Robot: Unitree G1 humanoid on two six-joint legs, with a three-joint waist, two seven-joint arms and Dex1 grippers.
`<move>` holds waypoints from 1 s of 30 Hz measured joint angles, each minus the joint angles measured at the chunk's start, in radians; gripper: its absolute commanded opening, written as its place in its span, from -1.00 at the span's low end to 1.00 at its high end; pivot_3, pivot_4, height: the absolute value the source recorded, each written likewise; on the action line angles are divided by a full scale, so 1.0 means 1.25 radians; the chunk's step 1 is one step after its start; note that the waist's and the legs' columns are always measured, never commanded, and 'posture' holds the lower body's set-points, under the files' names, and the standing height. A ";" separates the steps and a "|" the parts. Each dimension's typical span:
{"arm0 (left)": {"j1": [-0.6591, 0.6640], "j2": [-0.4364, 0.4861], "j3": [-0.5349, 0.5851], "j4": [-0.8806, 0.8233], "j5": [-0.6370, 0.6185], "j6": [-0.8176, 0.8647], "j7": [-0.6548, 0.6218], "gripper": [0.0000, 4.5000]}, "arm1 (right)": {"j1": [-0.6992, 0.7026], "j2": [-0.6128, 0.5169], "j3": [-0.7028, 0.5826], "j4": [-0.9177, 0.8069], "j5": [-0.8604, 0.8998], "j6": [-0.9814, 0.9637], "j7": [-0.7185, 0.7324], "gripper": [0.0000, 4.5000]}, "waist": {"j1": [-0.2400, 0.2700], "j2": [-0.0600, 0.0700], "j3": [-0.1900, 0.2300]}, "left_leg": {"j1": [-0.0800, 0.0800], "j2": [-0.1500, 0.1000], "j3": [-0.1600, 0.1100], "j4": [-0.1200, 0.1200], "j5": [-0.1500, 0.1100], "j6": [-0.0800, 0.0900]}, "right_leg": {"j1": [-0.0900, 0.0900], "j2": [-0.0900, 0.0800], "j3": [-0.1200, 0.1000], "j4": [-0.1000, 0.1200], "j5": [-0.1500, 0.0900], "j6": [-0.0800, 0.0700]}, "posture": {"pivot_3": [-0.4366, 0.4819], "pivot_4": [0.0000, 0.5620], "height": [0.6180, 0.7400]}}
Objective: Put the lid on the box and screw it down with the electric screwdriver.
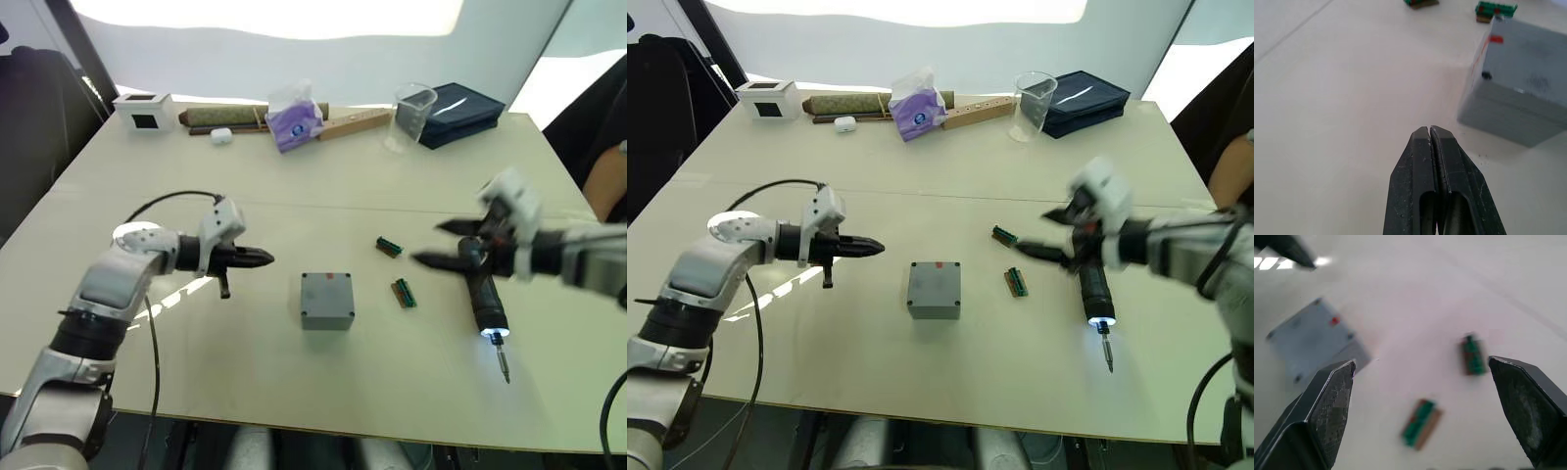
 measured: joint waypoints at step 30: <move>-0.056 -0.083 -0.063 0.183 0.147 -0.173 0.022 -1.00 | 0.081 0.094 0.089 -0.114 -0.087 -0.054 -0.049 0.98 | -0.003 -0.002 -0.001 | 0.003 0.000 0.000 0.002 0.001 -0.002 | 0.001 0.002 0.000 0.003 0.001 0.002 | -0.05 -0.47 1.00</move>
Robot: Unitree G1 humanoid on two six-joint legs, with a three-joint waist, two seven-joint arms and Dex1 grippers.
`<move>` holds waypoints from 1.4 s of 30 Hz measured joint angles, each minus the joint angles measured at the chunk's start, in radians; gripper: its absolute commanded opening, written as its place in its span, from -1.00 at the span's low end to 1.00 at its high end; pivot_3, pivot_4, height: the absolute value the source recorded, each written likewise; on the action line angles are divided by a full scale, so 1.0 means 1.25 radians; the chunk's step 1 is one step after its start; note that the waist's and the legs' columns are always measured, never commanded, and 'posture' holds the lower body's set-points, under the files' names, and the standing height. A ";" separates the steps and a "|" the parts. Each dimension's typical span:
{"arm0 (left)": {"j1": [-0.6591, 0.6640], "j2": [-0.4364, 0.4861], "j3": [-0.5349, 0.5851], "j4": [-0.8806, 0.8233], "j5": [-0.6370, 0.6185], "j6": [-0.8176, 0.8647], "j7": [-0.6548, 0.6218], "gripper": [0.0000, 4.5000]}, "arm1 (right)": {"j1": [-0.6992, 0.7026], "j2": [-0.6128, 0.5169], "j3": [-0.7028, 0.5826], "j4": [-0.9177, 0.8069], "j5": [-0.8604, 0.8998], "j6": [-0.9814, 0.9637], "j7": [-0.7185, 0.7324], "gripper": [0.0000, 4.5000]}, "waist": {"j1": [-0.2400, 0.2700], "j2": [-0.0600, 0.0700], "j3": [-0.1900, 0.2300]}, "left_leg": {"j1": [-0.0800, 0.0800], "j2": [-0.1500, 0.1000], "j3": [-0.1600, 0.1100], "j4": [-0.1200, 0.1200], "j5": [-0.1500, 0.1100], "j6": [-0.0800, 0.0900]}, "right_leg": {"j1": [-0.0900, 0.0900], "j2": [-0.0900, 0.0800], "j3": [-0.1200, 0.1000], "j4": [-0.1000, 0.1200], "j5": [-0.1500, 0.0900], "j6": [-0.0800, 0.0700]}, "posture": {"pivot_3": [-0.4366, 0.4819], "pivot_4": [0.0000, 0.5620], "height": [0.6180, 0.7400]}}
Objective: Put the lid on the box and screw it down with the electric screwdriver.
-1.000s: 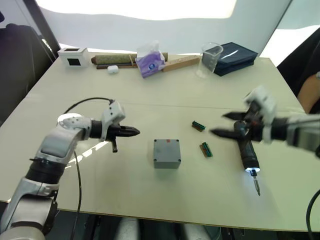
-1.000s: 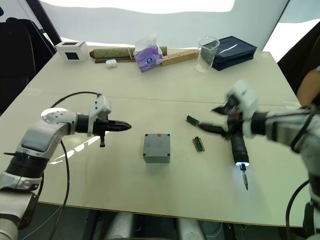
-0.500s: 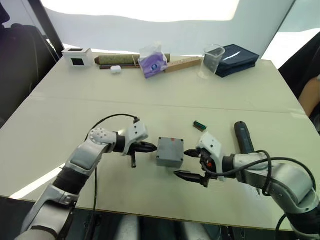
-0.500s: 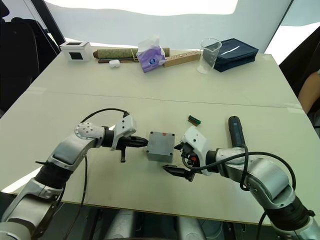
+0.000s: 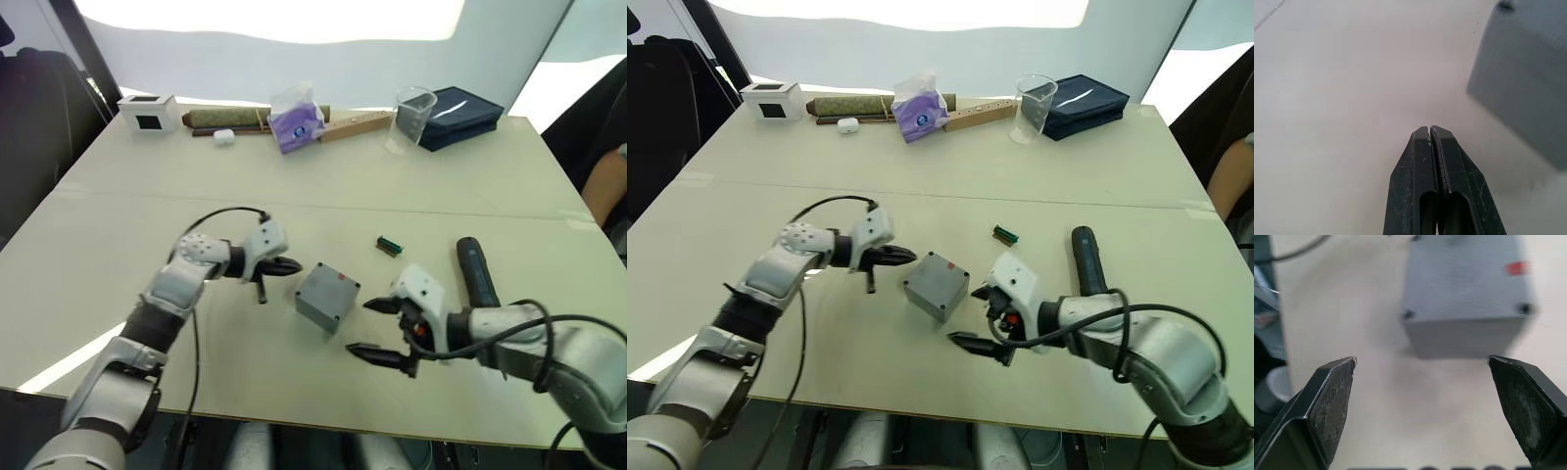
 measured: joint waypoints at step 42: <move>0.101 0.047 0.027 -0.252 -0.126 0.225 -0.035 -1.00 | -0.067 0.070 -0.038 0.176 -0.149 -0.131 0.167 0.98 | 0.004 -0.001 0.000 | 0.000 0.000 0.000 0.008 0.000 0.000 | 0.001 0.000 -0.001 0.006 0.000 0.000 | -0.05 -0.47 1.00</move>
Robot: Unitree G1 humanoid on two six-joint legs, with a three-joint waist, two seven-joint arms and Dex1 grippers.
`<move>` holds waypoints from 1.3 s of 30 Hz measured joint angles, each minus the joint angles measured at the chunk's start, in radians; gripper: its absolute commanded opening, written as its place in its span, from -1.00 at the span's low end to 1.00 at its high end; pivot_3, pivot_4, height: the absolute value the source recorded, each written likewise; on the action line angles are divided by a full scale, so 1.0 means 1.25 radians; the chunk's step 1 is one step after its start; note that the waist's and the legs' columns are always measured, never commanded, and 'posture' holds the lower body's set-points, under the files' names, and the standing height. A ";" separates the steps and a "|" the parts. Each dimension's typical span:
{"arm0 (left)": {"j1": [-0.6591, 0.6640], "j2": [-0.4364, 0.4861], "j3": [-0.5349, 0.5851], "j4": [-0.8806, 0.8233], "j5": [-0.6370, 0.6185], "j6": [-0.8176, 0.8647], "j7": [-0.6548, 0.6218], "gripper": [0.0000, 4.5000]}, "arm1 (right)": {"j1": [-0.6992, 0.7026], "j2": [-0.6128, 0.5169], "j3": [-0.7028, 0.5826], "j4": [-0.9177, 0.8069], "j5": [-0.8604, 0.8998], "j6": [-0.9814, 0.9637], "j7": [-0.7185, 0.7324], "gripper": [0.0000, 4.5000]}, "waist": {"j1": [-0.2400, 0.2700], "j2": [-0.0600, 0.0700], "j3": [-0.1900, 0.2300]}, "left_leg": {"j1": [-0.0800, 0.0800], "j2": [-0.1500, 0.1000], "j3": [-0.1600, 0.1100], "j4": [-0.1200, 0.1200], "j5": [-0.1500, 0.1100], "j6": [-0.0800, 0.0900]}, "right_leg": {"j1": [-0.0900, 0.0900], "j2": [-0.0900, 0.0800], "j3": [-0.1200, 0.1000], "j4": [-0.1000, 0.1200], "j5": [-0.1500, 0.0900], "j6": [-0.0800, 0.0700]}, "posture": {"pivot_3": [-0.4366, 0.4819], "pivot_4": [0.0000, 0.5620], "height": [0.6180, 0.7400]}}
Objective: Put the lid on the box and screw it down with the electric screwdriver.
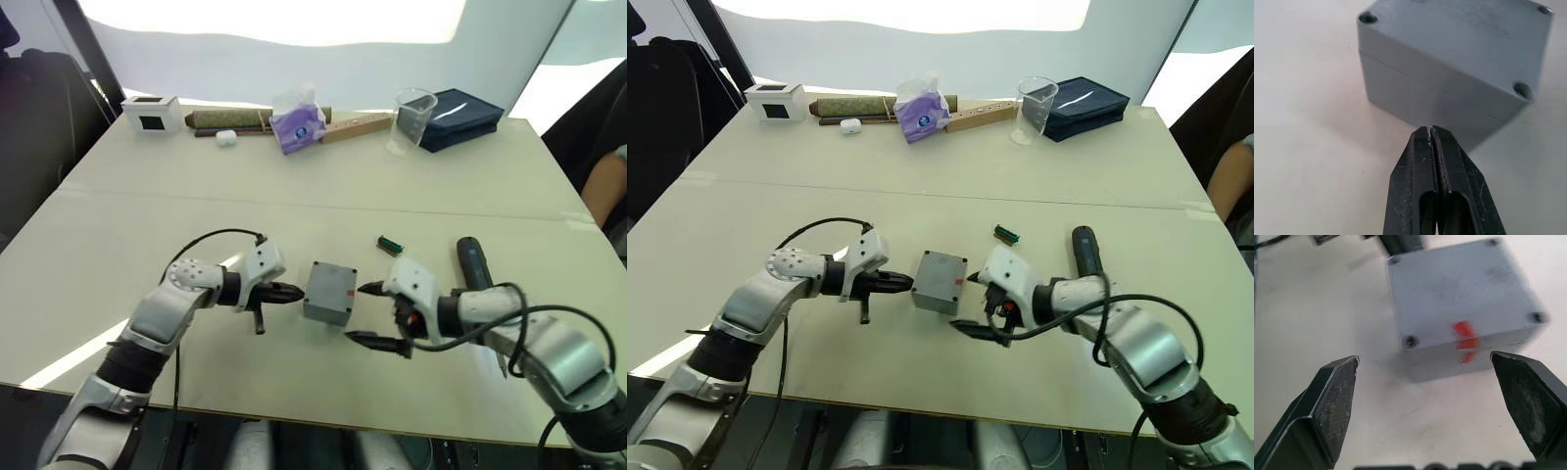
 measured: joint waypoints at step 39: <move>-0.113 -0.063 0.067 0.001 -0.084 0.063 0.076 -1.00 | -0.232 0.232 0.084 0.641 -0.286 -0.356 -0.097 -0.99 | 0.000 0.000 0.000 | -0.001 0.000 0.001 0.000 0.000 0.000 | -0.002 0.000 0.001 0.001 0.000 0.000 | -0.05 -0.47 1.00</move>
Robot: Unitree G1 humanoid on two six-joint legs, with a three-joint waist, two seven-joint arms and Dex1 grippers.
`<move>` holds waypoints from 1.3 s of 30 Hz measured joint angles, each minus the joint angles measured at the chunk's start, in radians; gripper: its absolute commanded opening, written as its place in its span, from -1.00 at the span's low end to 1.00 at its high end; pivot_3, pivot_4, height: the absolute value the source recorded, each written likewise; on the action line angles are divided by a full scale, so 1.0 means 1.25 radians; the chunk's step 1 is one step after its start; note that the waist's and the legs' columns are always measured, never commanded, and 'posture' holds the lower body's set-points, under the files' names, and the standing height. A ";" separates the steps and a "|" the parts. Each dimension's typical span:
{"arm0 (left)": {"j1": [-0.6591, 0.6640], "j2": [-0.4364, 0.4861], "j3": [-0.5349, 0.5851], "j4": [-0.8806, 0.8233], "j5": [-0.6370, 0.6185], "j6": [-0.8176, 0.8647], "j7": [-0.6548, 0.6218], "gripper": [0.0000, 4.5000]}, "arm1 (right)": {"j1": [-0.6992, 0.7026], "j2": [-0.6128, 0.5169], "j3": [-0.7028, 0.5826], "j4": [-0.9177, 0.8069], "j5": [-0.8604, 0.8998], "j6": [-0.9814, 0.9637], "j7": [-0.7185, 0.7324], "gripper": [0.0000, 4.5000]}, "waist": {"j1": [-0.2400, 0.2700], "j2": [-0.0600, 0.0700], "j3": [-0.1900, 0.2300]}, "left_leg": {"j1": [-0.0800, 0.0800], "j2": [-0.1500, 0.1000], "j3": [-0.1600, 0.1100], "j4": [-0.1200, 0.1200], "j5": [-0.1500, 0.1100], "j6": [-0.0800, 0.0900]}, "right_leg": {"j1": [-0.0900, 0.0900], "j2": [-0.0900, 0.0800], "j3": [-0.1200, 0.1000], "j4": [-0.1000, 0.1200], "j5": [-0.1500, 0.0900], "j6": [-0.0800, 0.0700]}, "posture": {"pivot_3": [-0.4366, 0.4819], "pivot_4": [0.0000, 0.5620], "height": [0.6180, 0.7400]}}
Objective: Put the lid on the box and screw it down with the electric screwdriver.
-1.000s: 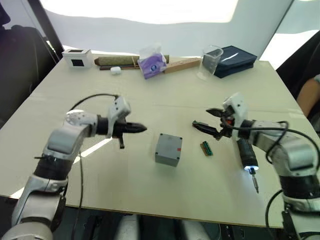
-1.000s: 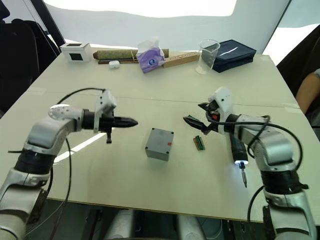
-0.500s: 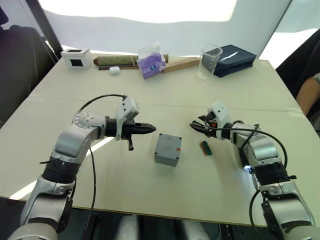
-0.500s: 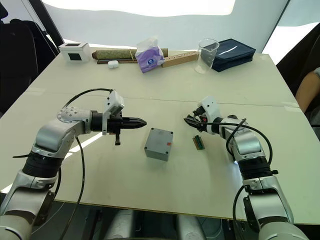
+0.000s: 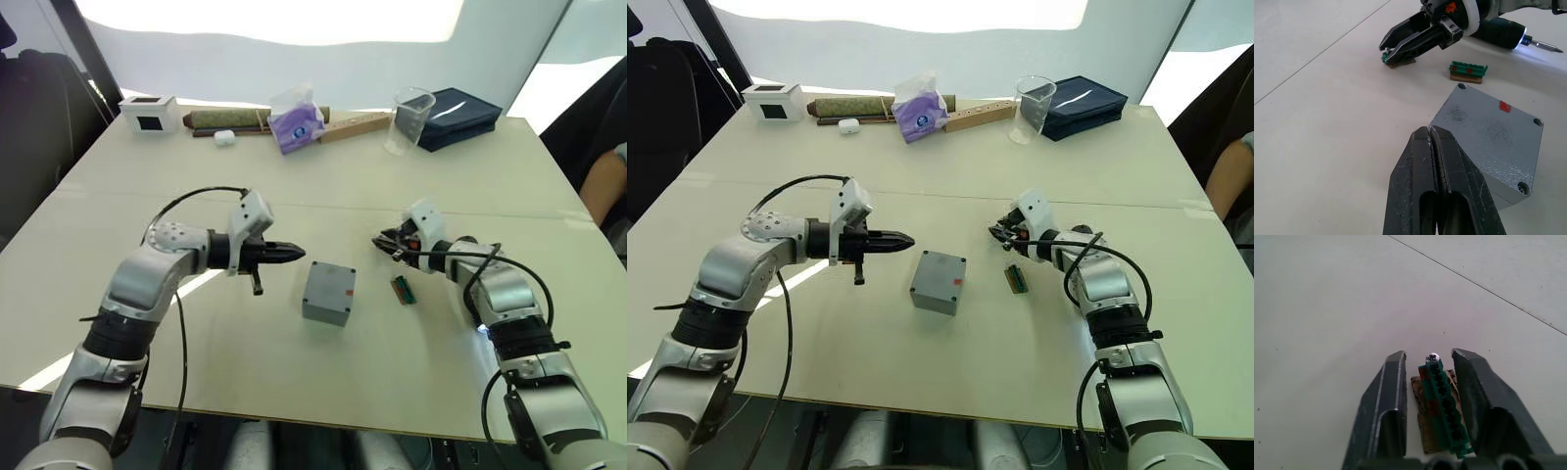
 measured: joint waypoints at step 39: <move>0.007 -0.010 -0.023 0.002 -0.001 -0.011 0.003 -1.00 | 0.060 -0.009 -0.032 -0.063 -0.046 -0.041 -0.028 -0.99 | -0.001 0.000 0.000 | 0.000 0.000 0.000 0.000 0.000 0.000 | 0.000 0.000 0.000 0.000 0.000 0.000 | -0.05 -0.47 1.00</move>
